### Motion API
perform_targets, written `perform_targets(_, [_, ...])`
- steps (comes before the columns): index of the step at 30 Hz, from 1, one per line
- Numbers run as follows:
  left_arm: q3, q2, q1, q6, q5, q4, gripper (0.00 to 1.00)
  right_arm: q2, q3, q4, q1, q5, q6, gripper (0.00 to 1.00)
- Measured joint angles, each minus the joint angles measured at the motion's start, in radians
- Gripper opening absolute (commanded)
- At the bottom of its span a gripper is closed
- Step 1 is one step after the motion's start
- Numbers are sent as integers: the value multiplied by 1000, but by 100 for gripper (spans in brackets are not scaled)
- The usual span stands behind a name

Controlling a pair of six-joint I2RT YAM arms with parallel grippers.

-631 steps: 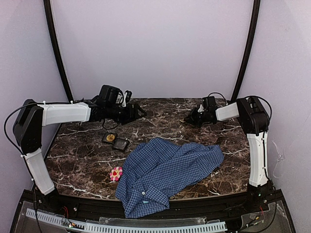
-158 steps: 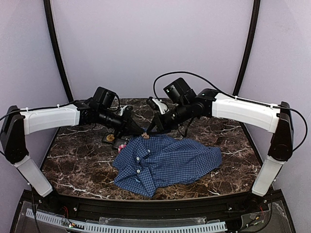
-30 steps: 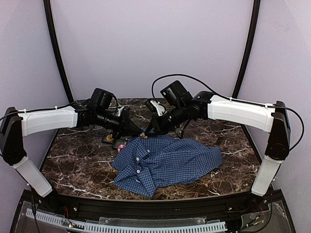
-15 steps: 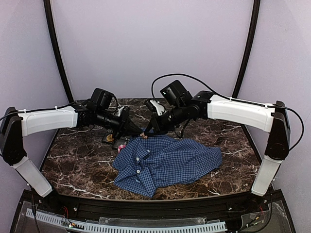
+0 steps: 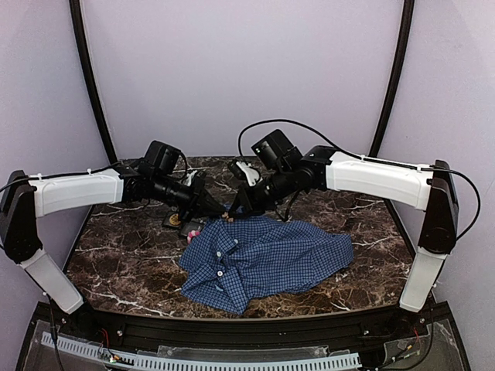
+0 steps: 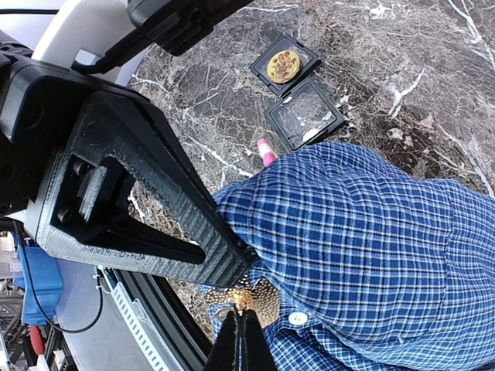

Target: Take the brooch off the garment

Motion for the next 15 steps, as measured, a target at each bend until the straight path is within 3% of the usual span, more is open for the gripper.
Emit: perform_targets(15, [-50,-2,0,-91,13,94,1,0,-2,-3,27,80,-6,0])
